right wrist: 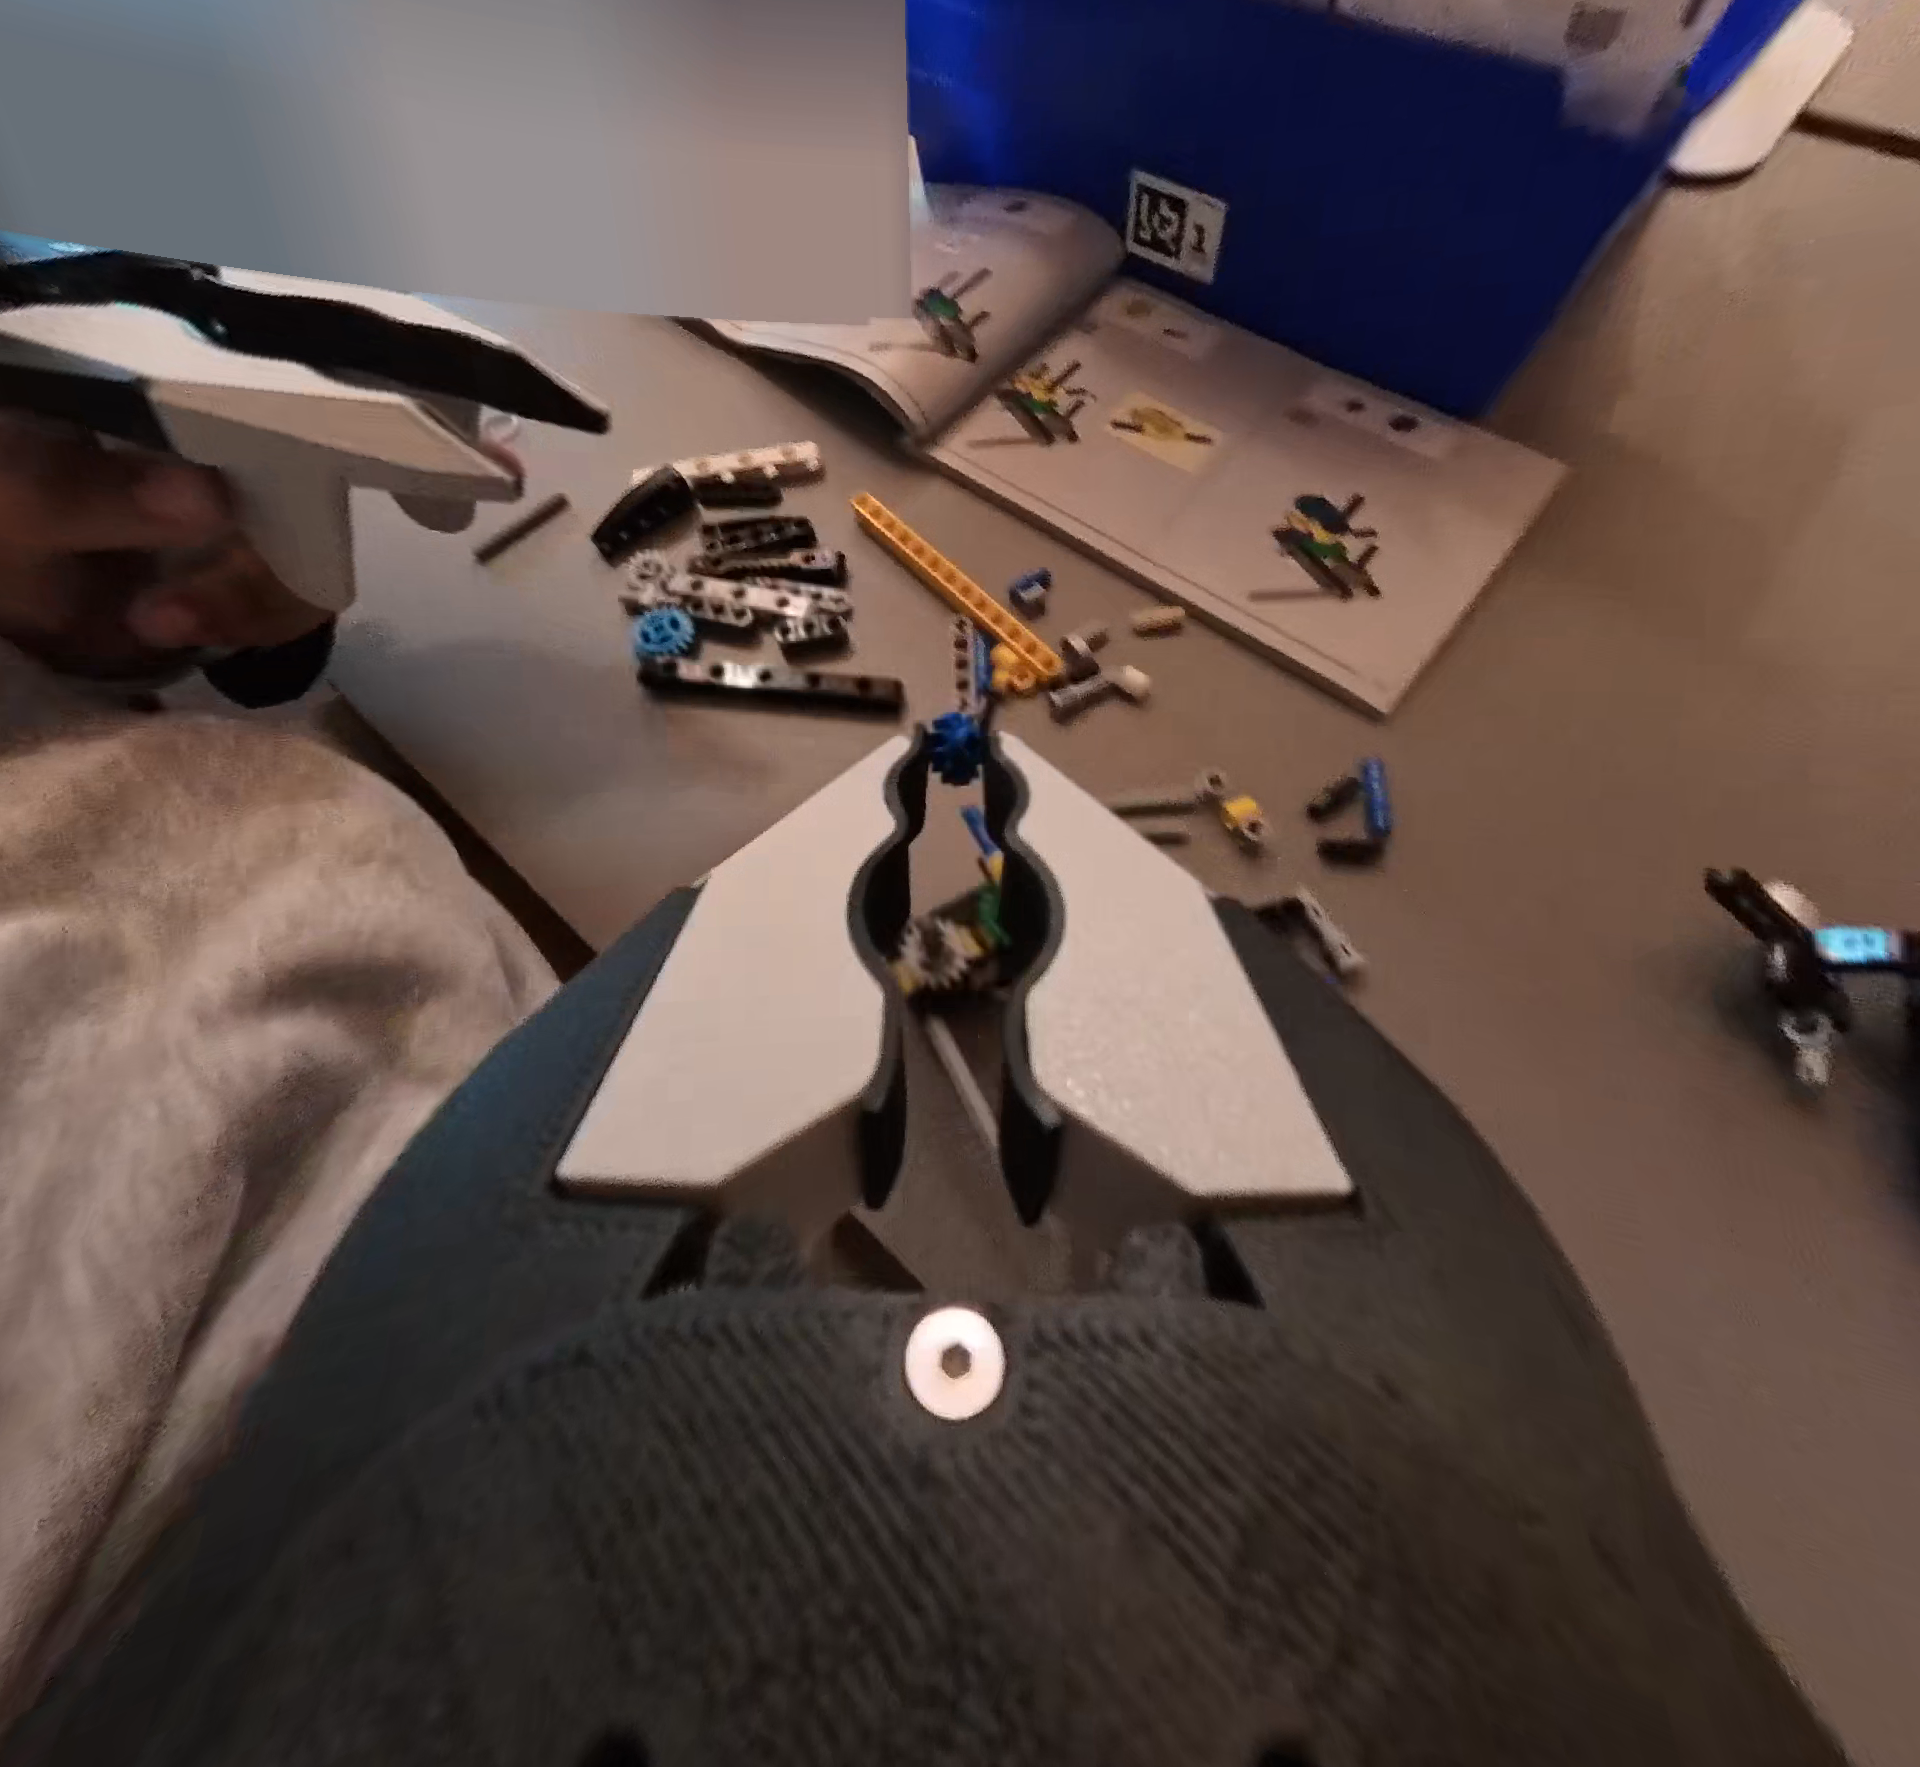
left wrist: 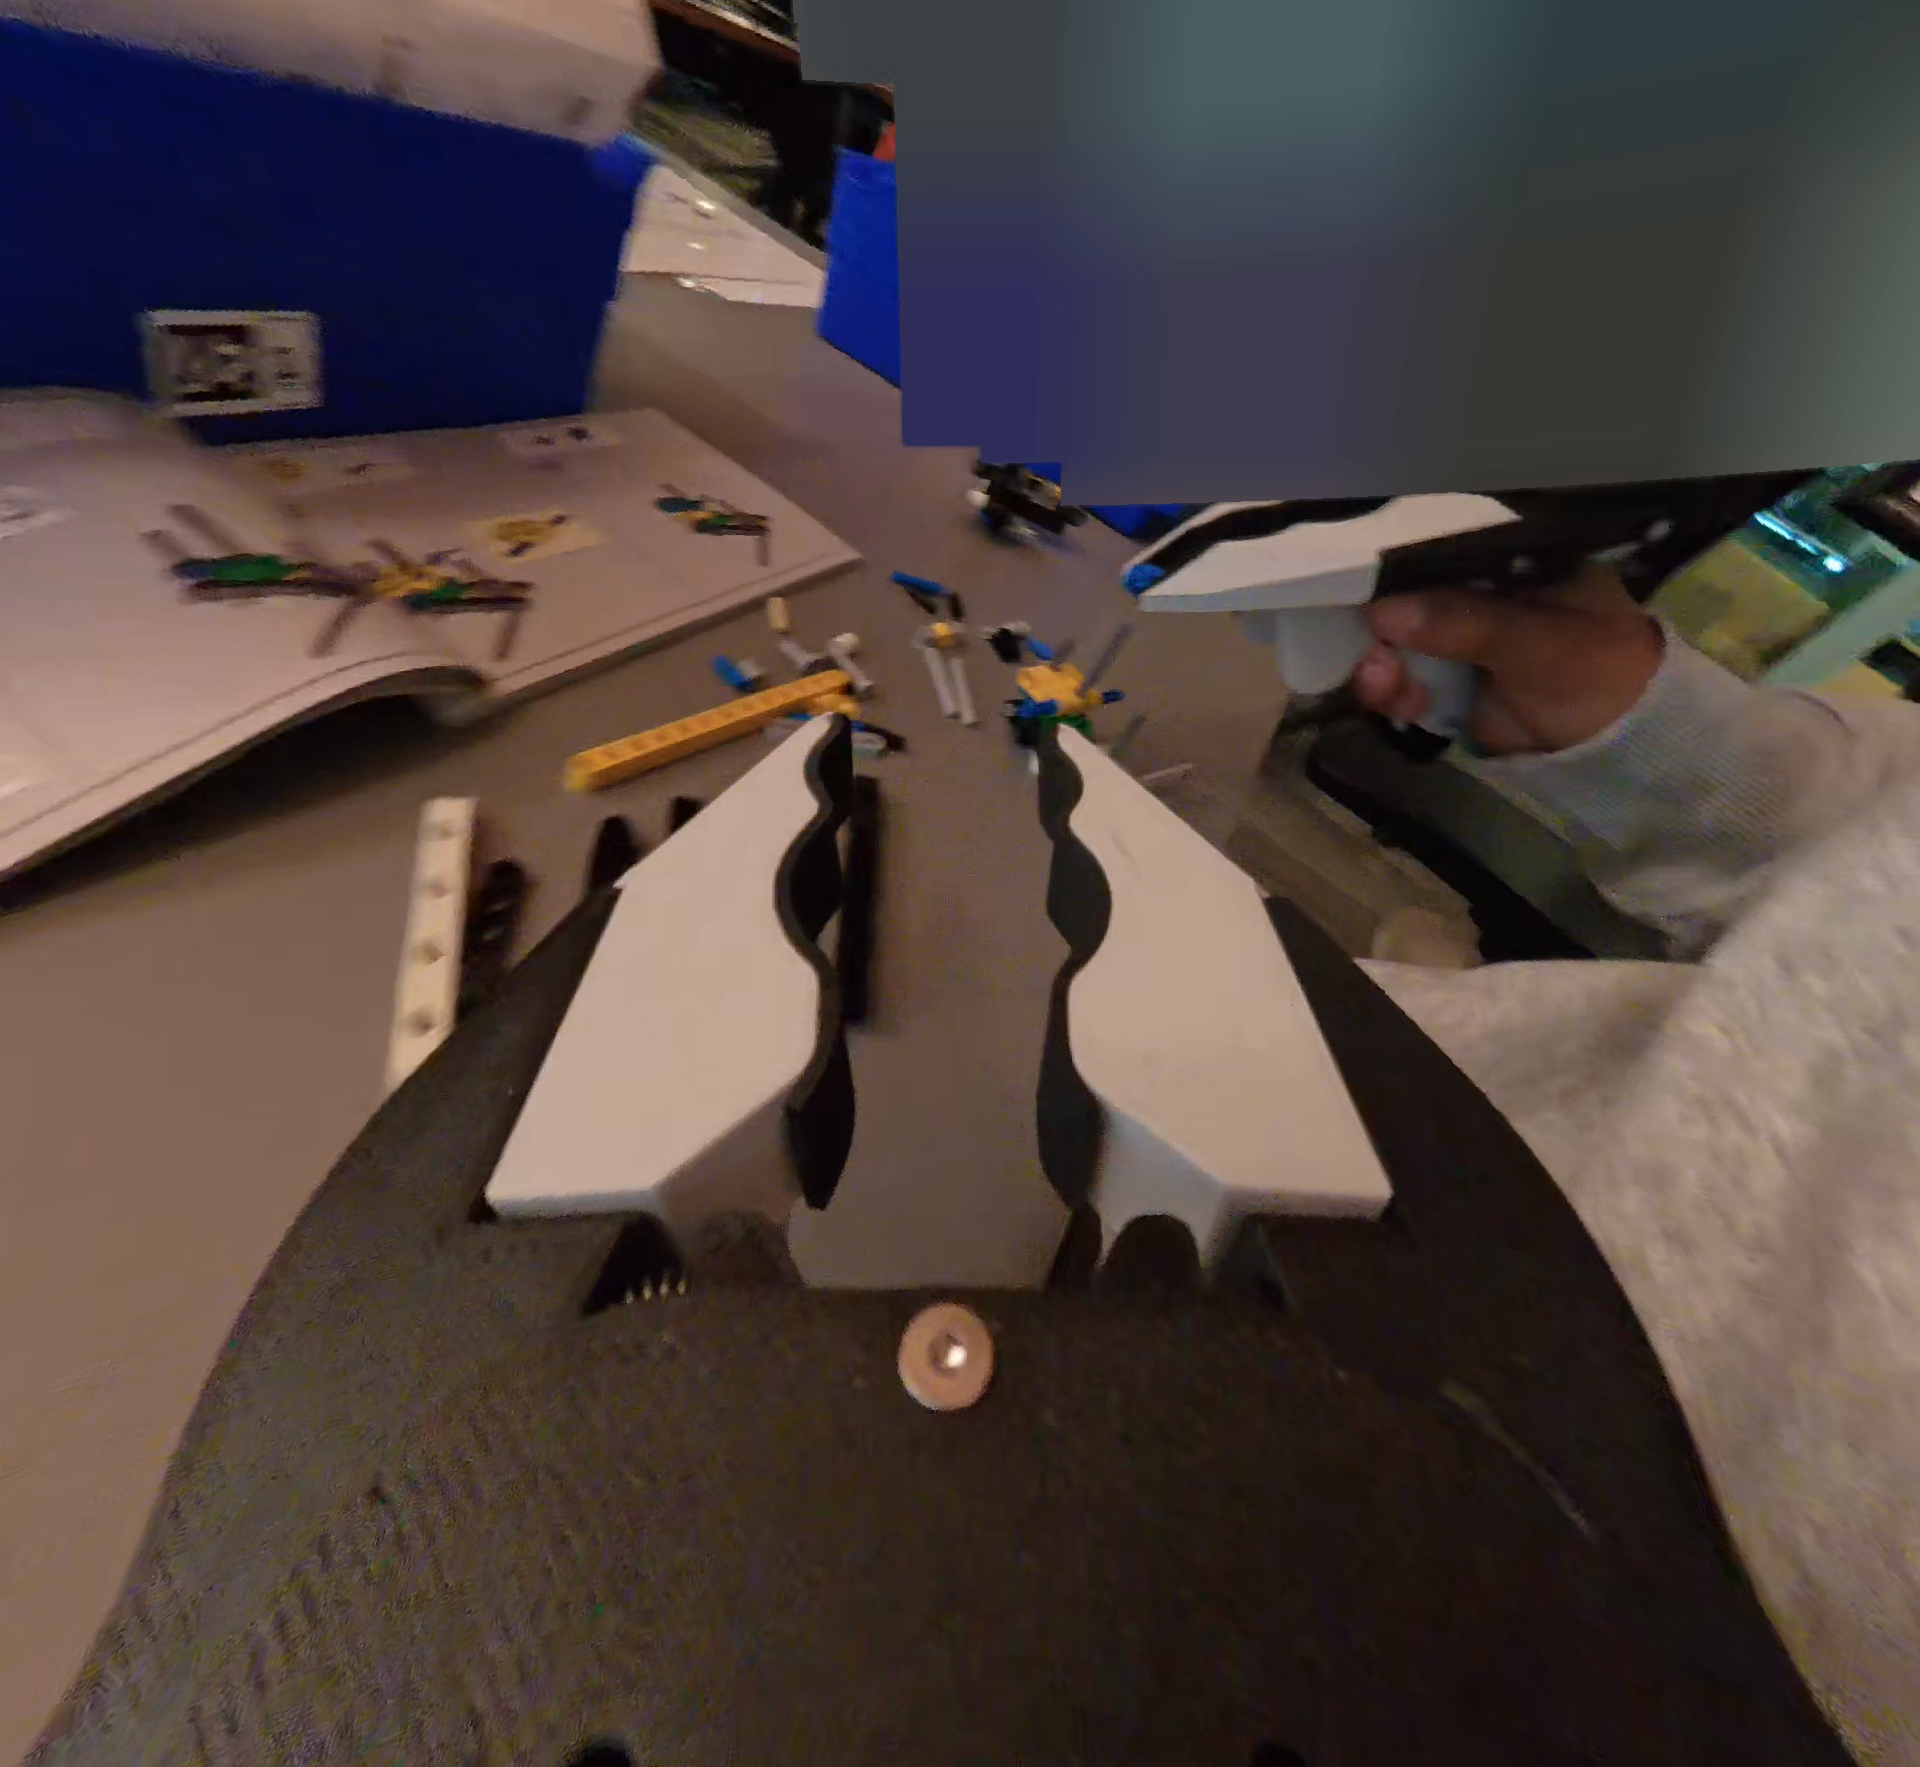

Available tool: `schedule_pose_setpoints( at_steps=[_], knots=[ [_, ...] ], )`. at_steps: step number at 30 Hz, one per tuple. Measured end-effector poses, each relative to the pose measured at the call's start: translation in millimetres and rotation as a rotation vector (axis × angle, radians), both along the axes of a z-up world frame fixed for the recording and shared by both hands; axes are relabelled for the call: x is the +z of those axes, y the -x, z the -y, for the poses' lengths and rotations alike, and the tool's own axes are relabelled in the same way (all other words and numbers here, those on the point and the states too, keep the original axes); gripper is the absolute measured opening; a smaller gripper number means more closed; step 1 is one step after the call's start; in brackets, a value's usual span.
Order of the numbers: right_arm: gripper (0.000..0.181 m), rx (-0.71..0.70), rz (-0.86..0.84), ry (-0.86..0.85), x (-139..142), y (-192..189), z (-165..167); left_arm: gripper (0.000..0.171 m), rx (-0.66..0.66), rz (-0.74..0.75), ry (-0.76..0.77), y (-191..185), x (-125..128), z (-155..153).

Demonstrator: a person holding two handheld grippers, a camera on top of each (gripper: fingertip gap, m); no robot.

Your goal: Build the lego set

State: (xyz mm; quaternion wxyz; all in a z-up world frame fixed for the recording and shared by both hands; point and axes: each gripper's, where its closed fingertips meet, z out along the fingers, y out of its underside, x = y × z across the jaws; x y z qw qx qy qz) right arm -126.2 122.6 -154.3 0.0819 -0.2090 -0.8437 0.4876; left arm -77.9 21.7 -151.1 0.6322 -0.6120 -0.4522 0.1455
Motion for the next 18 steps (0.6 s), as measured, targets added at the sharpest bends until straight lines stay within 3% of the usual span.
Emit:
schedule_pose_setpoints(
  at_steps=[5, 14, 18],
  knots=[
    [0.008, 0.089, 0.019, -0.039, -9.0, 5.0, -20.4, 0.045, -0.12, 0.006, 0.007, 8.6, 4.2, -50.9],
    [0.009, 0.278, -0.105, -0.087, -7.2, -0.7, -24.6, 0.035, -0.29, 0.083, 0.065, 29.1, -7.6, -109.0],
    [0.009, 0.367, -0.25, -0.031, 4.4, -10.8, -17.4, 0.019, -0.367, 0.177, -0.117, 30.4, 3.2, -121.7]
  ],
)
